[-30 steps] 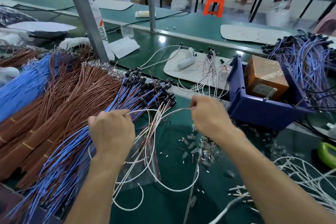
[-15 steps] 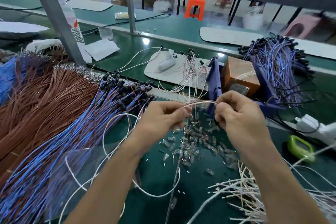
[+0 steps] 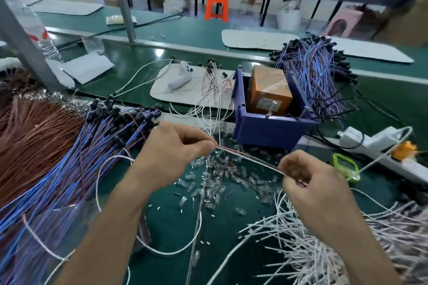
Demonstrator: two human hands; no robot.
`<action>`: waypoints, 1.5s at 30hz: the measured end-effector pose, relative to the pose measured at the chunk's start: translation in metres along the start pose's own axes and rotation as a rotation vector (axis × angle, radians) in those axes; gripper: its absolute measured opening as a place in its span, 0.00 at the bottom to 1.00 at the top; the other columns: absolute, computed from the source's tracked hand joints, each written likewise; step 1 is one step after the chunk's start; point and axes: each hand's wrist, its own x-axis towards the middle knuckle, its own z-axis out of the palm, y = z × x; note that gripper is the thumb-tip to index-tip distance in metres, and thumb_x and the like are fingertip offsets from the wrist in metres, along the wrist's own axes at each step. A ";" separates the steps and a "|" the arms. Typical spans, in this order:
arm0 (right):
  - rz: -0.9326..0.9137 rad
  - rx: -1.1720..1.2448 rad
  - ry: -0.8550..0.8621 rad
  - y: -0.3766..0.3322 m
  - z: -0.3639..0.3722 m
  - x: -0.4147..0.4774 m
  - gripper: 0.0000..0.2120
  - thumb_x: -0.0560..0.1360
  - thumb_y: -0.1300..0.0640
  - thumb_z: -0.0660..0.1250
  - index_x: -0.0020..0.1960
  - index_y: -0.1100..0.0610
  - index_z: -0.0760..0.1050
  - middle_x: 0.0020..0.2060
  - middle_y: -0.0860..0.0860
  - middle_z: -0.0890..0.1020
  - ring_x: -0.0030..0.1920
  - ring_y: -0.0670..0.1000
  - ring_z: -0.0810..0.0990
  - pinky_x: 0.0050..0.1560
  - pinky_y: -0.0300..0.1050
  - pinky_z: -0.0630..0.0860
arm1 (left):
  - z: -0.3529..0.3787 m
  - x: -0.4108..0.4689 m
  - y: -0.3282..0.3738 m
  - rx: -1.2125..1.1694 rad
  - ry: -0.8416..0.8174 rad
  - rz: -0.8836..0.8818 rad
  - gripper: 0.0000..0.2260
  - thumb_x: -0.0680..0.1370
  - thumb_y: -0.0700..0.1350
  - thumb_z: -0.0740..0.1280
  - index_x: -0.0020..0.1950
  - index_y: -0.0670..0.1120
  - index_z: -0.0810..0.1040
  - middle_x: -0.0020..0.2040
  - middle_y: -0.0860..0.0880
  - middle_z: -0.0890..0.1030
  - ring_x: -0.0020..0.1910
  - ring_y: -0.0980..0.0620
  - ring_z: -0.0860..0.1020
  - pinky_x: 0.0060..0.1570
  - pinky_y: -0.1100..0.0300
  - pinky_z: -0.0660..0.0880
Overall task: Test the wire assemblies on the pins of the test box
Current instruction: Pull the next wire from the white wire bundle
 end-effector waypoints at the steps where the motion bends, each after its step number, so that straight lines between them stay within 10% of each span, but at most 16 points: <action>1: -0.034 -0.014 -0.027 -0.006 -0.001 0.000 0.15 0.77 0.62 0.69 0.48 0.40 0.77 0.37 0.39 0.82 0.31 0.43 0.78 0.29 0.35 0.72 | 0.009 -0.002 0.006 -0.014 -0.048 0.038 0.07 0.75 0.46 0.78 0.42 0.60 0.88 0.32 0.53 0.84 0.26 0.59 0.72 0.27 0.66 0.68; 9: -0.178 0.001 0.038 -0.040 0.003 0.012 0.07 0.78 0.55 0.71 0.45 0.43 0.81 0.35 0.35 0.81 0.34 0.40 0.79 0.32 0.31 0.72 | 0.039 -0.006 0.017 -0.094 -0.131 0.054 0.07 0.75 0.45 0.77 0.44 0.58 0.88 0.37 0.51 0.87 0.36 0.46 0.84 0.38 0.50 0.79; 15: -0.083 0.069 0.146 -0.013 -0.011 0.013 0.11 0.76 0.58 0.74 0.38 0.45 0.83 0.29 0.40 0.81 0.27 0.43 0.78 0.26 0.35 0.71 | 0.000 -0.008 -0.003 -0.096 -0.102 -0.116 0.09 0.73 0.39 0.77 0.41 0.53 0.89 0.33 0.48 0.86 0.28 0.61 0.78 0.30 0.73 0.71; 20: 0.005 0.179 0.154 -0.003 -0.012 0.014 0.12 0.75 0.60 0.73 0.37 0.46 0.83 0.29 0.46 0.83 0.29 0.50 0.79 0.32 0.48 0.76 | -0.022 -0.014 -0.017 -0.145 0.050 -0.222 0.08 0.73 0.38 0.77 0.42 0.52 0.89 0.36 0.46 0.86 0.29 0.60 0.78 0.31 0.71 0.74; 30: 0.070 0.374 0.054 0.001 -0.003 0.018 0.11 0.76 0.60 0.73 0.41 0.44 0.85 0.30 0.48 0.84 0.31 0.45 0.81 0.34 0.39 0.77 | -0.018 -0.006 -0.042 -1.128 0.154 -0.322 0.09 0.74 0.48 0.69 0.42 0.49 0.89 0.38 0.52 0.85 0.32 0.60 0.81 0.35 0.68 0.78; 37: 0.126 0.508 0.142 0.001 -0.005 0.016 0.11 0.75 0.63 0.73 0.40 0.48 0.85 0.28 0.52 0.82 0.29 0.48 0.76 0.35 0.46 0.74 | -0.011 -0.005 -0.040 -0.858 0.487 -0.440 0.11 0.84 0.43 0.63 0.46 0.44 0.84 0.31 0.52 0.80 0.27 0.59 0.74 0.27 0.71 0.70; 42: -0.009 0.353 0.231 -0.012 -0.013 0.012 0.09 0.74 0.60 0.73 0.37 0.49 0.84 0.26 0.48 0.80 0.25 0.42 0.72 0.27 0.36 0.70 | 0.007 -0.011 -0.015 0.334 0.475 -0.320 0.20 0.77 0.46 0.73 0.68 0.58 0.80 0.30 0.56 0.81 0.31 0.56 0.75 0.35 0.61 0.72; 45: -0.100 0.173 0.209 -0.022 -0.011 0.008 0.11 0.74 0.61 0.73 0.35 0.50 0.82 0.25 0.43 0.80 0.24 0.42 0.75 0.26 0.31 0.67 | 0.024 -0.024 0.017 0.414 0.375 0.011 0.20 0.72 0.51 0.78 0.63 0.63 0.82 0.36 0.58 0.80 0.37 0.59 0.78 0.41 0.64 0.73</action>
